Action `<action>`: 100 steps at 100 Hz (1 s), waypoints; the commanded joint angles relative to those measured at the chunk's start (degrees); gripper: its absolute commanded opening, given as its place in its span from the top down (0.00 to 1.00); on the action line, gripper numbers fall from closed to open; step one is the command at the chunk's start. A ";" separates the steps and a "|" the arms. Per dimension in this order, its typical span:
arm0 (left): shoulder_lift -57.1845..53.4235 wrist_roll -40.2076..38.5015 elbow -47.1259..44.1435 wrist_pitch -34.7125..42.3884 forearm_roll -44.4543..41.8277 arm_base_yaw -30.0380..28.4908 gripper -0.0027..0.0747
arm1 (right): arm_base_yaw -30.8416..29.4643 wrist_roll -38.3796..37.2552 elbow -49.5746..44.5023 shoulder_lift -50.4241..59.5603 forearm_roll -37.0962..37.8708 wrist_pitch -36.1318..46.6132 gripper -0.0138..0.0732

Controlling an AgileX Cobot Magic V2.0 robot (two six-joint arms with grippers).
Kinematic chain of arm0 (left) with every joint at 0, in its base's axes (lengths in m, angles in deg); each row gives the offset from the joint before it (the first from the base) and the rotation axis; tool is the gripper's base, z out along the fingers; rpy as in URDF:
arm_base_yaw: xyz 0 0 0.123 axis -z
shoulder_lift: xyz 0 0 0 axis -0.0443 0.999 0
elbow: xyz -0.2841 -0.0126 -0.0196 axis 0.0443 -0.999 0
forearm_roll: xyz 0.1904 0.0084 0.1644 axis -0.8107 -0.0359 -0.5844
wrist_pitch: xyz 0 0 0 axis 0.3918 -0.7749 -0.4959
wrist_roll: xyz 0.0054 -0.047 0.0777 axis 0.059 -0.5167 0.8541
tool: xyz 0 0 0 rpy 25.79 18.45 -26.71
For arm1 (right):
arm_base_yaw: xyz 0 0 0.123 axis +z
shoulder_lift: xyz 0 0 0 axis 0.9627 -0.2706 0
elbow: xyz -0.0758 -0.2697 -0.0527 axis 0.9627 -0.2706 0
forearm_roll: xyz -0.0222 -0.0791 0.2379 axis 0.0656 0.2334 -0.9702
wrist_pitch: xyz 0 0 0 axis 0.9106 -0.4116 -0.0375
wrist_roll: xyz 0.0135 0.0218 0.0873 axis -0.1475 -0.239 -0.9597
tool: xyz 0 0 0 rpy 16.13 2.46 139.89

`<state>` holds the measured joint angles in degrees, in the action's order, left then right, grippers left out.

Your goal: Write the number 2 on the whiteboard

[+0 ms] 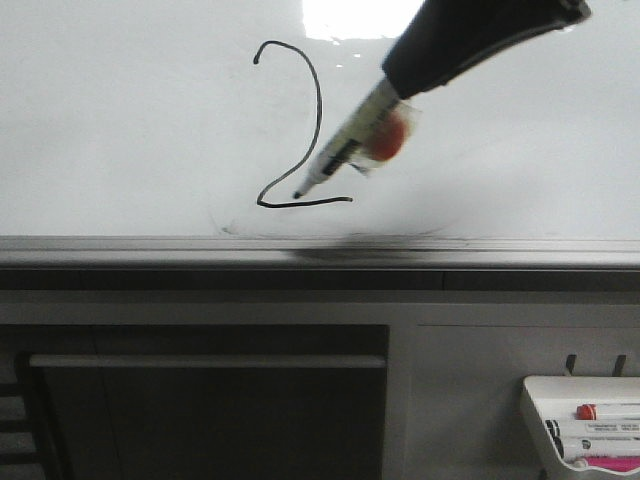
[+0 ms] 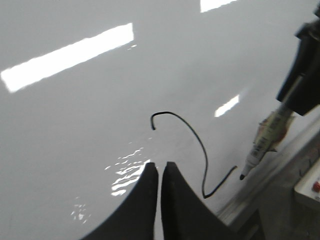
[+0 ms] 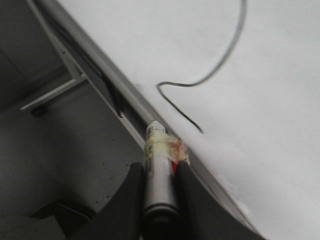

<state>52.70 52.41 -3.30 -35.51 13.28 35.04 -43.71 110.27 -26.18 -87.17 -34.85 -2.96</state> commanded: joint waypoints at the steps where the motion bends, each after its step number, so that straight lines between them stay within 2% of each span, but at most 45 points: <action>1: 2.40 -1.52 2.06 5.38 -7.95 2.62 0.84 | 3.91 2.37 4.08 0.97 0.03 0.48 0.90; 9: 6.13 -3.48 2.06 4.98 -7.72 5.08 0.65 | 7.21 2.83 6.24 -0.45 0.39 0.63 0.90; 16: 9.56 -3.48 2.17 5.42 -7.29 6.39 0.54 | 9.30 2.83 7.64 -1.87 0.43 0.09 0.90; 38: 17.87 -3.48 4.71 6.96 -6.66 6.54 0.53 | 14.15 2.83 9.75 -5.17 0.62 -0.52 0.90; 53: 20.15 -3.48 5.80 5.00 -6.66 6.54 0.54 | 14.81 2.83 9.88 -5.17 0.62 0.48 0.90; 59: 20.28 -3.48 5.80 4.13 -6.66 6.54 0.57 | 14.81 2.83 9.88 -5.17 0.71 0.37 0.90; 64: 20.28 -3.48 5.80 3.73 -6.76 6.54 0.64 | 14.81 2.83 9.88 -5.17 0.71 0.37 0.90; 71: 20.28 -3.48 5.80 3.73 -7.15 6.54 0.83 | 14.81 2.83 9.88 -5.17 0.71 0.37 0.90; 76: 20.28 -3.48 5.80 3.73 -7.94 6.54 1.00 | 14.81 2.83 9.88 -5.17 0.71 0.37 0.90; 95: 20.28 -3.48 5.80 3.73 -8.50 6.54 0.99 | 14.81 2.83 9.88 -5.17 1.53 1.66 0.89; 100: 20.28 -3.48 5.80 3.73 -3.23 6.54 0.99 | 14.81 2.83 9.88 -5.17 4.01 2.32 0.80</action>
<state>73.46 50.30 0.71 -34.61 2.10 41.44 -29.06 112.47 -18.28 -93.76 -32.85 -4.18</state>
